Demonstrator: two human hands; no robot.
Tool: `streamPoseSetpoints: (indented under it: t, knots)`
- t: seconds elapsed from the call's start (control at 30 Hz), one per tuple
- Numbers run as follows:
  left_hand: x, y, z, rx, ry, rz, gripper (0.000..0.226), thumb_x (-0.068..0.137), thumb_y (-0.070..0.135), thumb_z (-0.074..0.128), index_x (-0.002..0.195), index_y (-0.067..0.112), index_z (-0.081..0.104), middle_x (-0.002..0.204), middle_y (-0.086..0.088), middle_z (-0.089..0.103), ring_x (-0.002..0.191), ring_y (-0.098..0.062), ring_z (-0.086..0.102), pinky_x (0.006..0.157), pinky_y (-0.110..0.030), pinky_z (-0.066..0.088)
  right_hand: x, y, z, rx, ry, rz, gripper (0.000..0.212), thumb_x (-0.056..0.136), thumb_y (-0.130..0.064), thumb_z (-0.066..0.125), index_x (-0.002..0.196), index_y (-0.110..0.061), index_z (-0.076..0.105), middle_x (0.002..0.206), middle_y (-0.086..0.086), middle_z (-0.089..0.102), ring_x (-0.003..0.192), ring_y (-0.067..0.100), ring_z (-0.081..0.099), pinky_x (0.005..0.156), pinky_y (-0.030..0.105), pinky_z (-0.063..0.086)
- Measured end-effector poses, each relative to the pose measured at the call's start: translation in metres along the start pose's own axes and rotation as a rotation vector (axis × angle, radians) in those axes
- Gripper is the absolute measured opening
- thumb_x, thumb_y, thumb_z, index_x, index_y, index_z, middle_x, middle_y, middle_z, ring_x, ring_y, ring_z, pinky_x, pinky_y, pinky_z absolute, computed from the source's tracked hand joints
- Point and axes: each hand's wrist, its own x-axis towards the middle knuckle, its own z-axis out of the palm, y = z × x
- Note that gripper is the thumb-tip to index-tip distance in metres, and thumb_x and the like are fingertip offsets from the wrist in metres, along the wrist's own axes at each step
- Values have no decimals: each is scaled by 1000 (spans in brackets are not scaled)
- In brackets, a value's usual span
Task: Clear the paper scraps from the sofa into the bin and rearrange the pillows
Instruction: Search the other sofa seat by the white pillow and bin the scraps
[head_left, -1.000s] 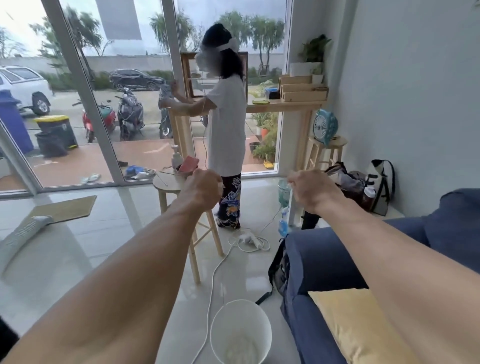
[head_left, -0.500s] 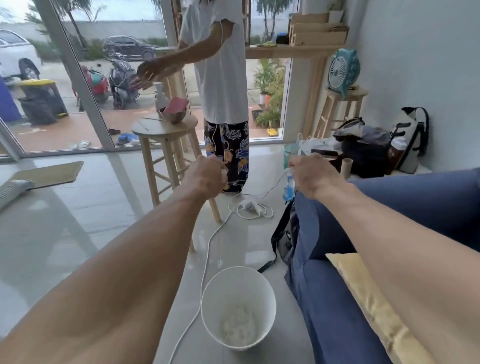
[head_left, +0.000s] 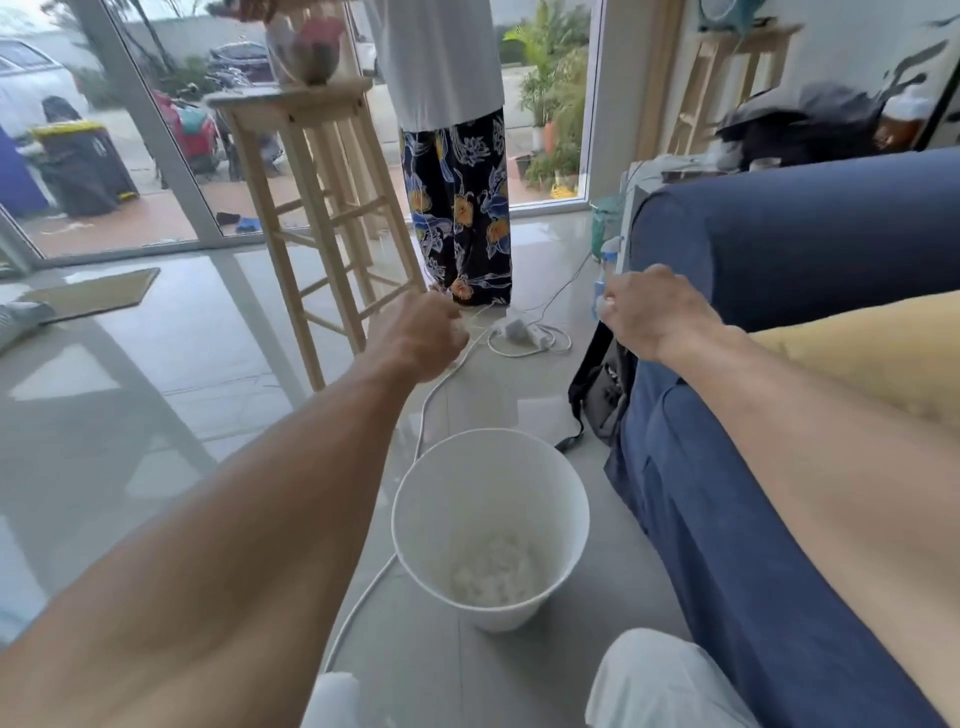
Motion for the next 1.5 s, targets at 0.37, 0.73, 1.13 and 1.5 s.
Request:
streamPoseSetpoints:
  t: [0.37, 0.73, 1.13, 1.5]
  knots:
    - [-69, -68, 85, -109, -59, -169, 25, 91, 32, 60, 108, 20, 74, 112, -2, 71, 100, -20, 64, 90, -31, 51, -22, -30, 165, -54, -222, -42, 30, 94, -30, 51, 112, -12, 67, 119, 14, 61, 107, 34, 59, 82, 34, 47]
    - [-130, -96, 134, -171, -138, -382, 24, 89, 28, 56, 101, 23, 75, 87, -5, 67, 91, -25, 60, 82, -36, 54, -45, -49, 253, 195, -505, -196, 53, 88, -17, 52, 136, -39, 49, 141, -3, 45, 128, 26, 46, 105, 35, 40]
    - [-115, -89, 157, -239, -157, -346, 28, 89, 16, 51, 111, 21, 67, 105, -10, 64, 86, -28, 61, 73, -31, 51, -49, -19, 262, 33, -377, -109, 61, 97, -34, 41, 152, -21, 17, 158, 9, 11, 146, 28, 6, 113, 43, 18]
    - [-70, -72, 248, -108, -165, -262, 40, 91, 10, 56, 129, 21, 60, 134, -6, 50, 120, -27, 49, 97, -32, 39, -54, -4, 301, 82, -319, -39, 71, 99, -38, 34, 155, -16, -3, 160, 12, -14, 147, 26, -16, 118, 41, -1]
